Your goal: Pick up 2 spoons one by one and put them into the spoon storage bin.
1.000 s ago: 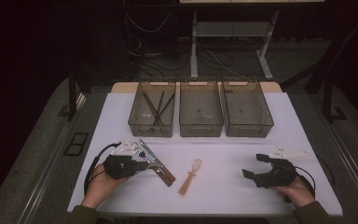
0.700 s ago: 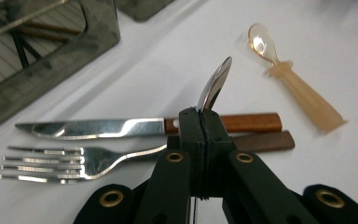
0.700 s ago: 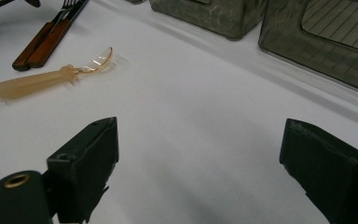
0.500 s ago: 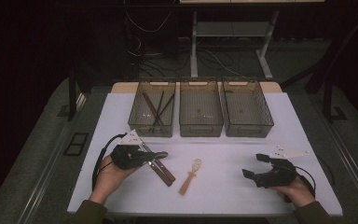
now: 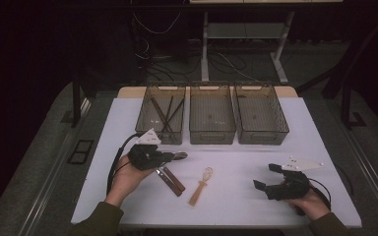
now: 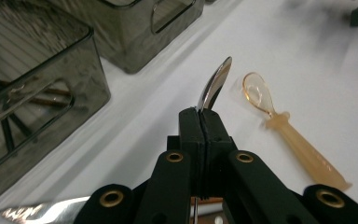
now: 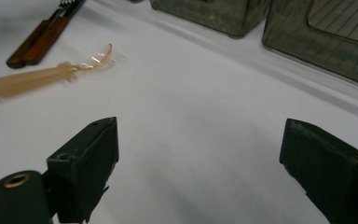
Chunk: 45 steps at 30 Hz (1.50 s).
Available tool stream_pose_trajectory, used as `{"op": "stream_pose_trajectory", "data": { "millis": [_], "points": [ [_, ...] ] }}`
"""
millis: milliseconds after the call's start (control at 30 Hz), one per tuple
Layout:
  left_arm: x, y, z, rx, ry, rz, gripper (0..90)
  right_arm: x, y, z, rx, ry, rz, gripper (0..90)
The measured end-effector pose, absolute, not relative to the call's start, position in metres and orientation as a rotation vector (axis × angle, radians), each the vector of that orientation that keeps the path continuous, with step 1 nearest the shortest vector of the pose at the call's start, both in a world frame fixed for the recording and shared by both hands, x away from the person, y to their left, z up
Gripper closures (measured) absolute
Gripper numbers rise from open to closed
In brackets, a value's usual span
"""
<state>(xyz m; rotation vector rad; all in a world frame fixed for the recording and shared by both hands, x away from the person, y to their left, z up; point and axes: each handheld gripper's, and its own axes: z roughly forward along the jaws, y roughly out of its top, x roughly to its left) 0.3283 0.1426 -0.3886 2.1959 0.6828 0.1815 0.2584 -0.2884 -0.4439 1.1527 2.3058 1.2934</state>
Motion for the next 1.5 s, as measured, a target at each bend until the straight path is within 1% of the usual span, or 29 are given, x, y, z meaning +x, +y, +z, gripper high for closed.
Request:
{"op": "stream_pose_trajectory", "data": {
  "millis": [233, 933, 1000, 1200, 1500],
  "points": [
    [0.339, 0.125, -0.386, 2.195, 0.666, 0.173, 88.9, 0.265, -0.290, -0.445, 1.151, 2.287, 1.317, 11.7],
    [0.375, 0.082, -0.359, 2.083, 0.651, 0.175, 88.8, 0.262, -0.294, -0.438, 1.146, 2.259, 1.371, 11.7],
    [0.380, 0.078, -0.354, 2.093, 0.630, 0.190, 88.8, 0.263, -0.294, -0.438, 1.144, 2.260, 1.370, 11.7],
    [0.395, 0.063, -0.344, 2.065, 0.638, 0.228, 88.8, 0.262, -0.294, -0.438, 1.147, 2.256, 1.374, 11.7],
    [0.427, 0.038, -0.330, 2.052, 0.644, 0.282, 88.8, 0.262, -0.294, -0.437, 1.149, 2.256, 1.393, 11.7]
  ]
}}
